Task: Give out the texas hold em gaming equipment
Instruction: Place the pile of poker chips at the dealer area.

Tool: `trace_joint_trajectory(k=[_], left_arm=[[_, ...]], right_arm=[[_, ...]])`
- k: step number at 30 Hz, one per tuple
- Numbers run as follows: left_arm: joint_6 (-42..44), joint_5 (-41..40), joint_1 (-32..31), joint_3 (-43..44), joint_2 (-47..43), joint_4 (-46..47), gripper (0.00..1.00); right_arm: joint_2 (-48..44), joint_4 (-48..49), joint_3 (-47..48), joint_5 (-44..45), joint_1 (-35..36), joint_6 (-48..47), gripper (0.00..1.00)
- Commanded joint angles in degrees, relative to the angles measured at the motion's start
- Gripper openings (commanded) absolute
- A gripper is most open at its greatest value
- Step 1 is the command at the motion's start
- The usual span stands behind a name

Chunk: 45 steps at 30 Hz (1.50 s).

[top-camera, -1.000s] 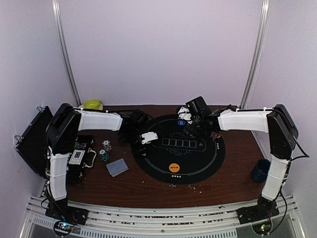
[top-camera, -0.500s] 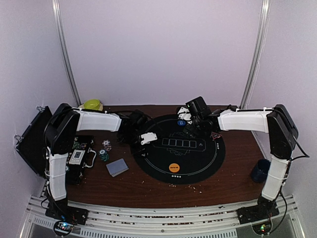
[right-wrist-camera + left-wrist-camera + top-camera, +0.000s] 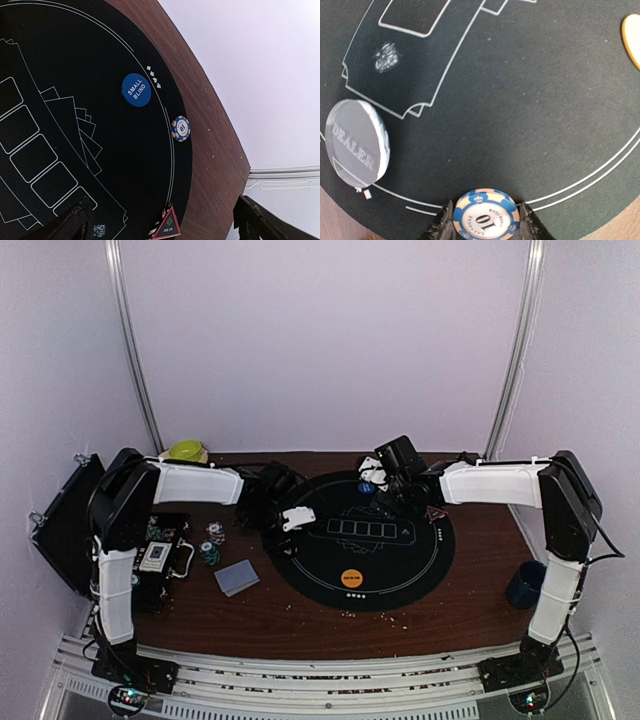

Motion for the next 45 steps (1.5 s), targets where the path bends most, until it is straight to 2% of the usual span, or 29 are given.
trace_joint_trajectory(k=[1, 16, 37, 39, 41, 45], left_arm=[[-0.3, -5.8, 3.5, 0.0, 0.2, -3.3, 0.4], [-0.9, -10.0, 6.8, 3.6, 4.0, -0.2, 0.41], [-0.8, -4.1, 6.8, 4.4, 3.2, 0.1, 0.42], [-0.8, -4.4, 6.8, 4.4, 3.1, 0.3, 0.47], [-1.1, -4.7, 6.8, 4.2, 2.6, 0.8, 0.61], [-1.3, -4.8, 6.8, 3.7, 0.6, 1.2, 0.76]], right_arm=[[-0.9, 1.1, -0.5, 1.5, 0.4, -0.2, 1.0], [-0.9, 1.1, -0.5, 1.6, 0.7, -0.3, 1.0], [-0.8, 1.1, -0.6, 1.9, 0.9, -0.6, 1.0], [-0.8, 1.1, -0.6, 1.8, 0.9, -0.6, 1.0], [-0.9, 1.1, -0.6, 1.8, 1.0, -0.7, 1.0], [-0.9, 1.2, -0.7, 1.9, 1.0, -0.7, 1.0]])
